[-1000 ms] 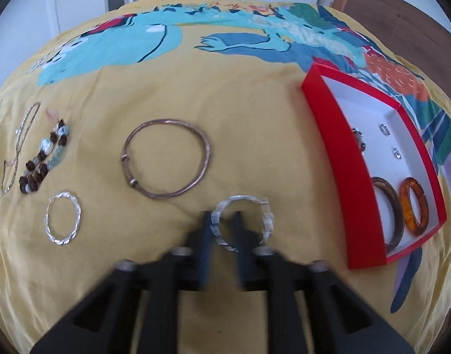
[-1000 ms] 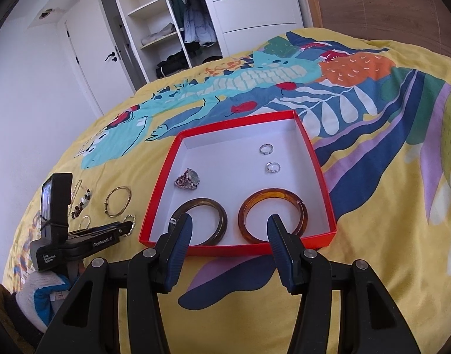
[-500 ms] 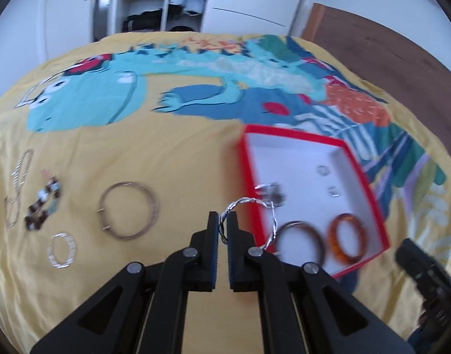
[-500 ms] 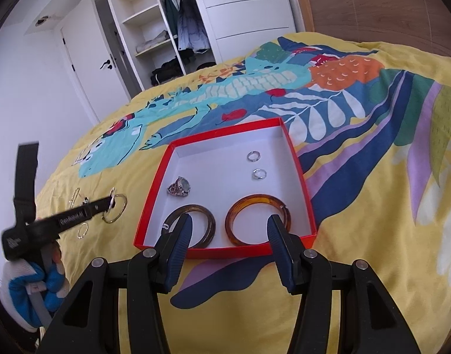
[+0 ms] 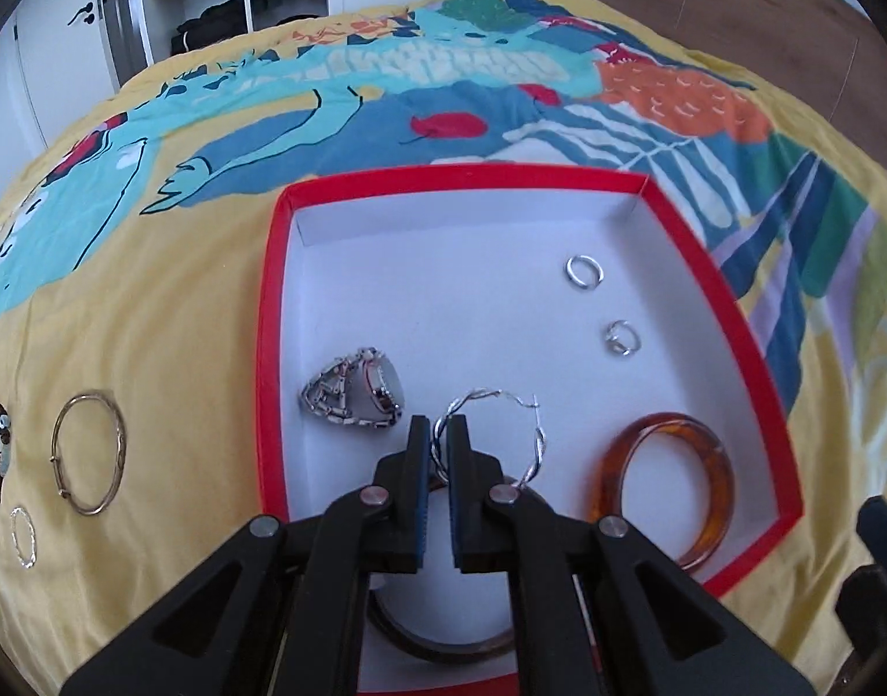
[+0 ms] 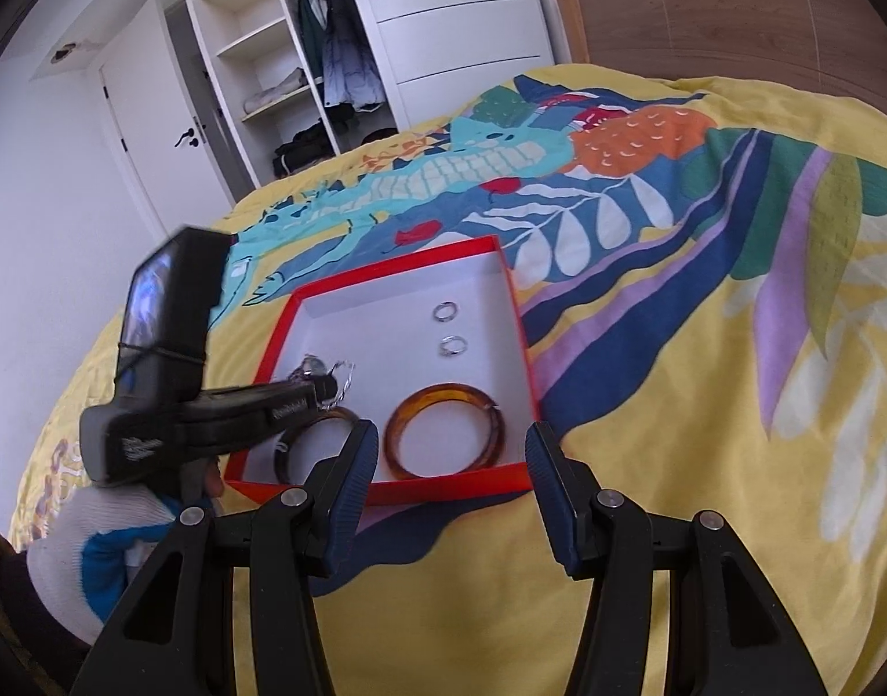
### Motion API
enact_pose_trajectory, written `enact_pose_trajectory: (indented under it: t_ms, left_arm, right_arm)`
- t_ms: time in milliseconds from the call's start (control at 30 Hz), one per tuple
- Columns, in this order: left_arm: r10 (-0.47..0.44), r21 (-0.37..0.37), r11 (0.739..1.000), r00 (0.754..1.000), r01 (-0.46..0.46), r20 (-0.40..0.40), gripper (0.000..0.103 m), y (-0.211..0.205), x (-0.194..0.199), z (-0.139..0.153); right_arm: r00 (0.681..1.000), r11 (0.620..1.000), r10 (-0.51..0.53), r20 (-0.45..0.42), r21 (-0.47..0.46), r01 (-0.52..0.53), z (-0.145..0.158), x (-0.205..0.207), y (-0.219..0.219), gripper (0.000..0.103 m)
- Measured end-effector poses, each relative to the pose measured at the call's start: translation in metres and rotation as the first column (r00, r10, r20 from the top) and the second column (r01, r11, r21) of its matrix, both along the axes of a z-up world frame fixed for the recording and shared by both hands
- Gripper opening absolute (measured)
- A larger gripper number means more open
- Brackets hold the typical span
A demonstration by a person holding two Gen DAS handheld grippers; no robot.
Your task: Organize jewelry
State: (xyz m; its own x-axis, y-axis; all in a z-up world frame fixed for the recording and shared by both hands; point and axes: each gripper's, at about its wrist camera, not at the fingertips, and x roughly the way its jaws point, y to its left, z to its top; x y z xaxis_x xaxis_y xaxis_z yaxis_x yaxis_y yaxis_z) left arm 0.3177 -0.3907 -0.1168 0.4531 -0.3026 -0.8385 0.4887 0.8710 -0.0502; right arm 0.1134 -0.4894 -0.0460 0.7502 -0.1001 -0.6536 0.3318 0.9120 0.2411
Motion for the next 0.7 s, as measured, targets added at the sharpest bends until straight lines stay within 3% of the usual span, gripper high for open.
enact_pose_trajectory:
  t_ms: [133, 233, 367, 700]
  left_arm:
    - [-0.015, -0.049, 0.999, 1.0, 0.015, -0.018, 0.008, 0.005, -0.002, 0.005]
    - [-0.029, -0.082, 0.996, 1.0, 0.029, 0.003, 0.018, 0.012, -0.008, 0.018]
    - [-0.016, -0.116, 0.993, 0.999, 0.019, 0.035, 0.019, 0.034, -0.016, 0.037]
    - [0.174, -0.14, 0.976, 0.984, -0.166, 0.047, 0.019, 0.17, -0.017, 0.054]
  right_arm:
    - [1.0, 1.0, -0.004, -0.005, -0.002, 0.004, 0.0, -0.001, -0.001, 0.052]
    - [1.0, 1.0, 0.0, -0.004, -0.015, 0.0, 0.005, 0.0, 0.003, 0.052]
    - [1.0, 0.999, 0.019, 0.001, -0.027, -0.019, 0.012, 0.003, 0.015, 0.053]
    - [0.988, 0.986, 0.156, 0.02, -0.058, -0.155, 0.031, 0.032, 0.088, 0.055]
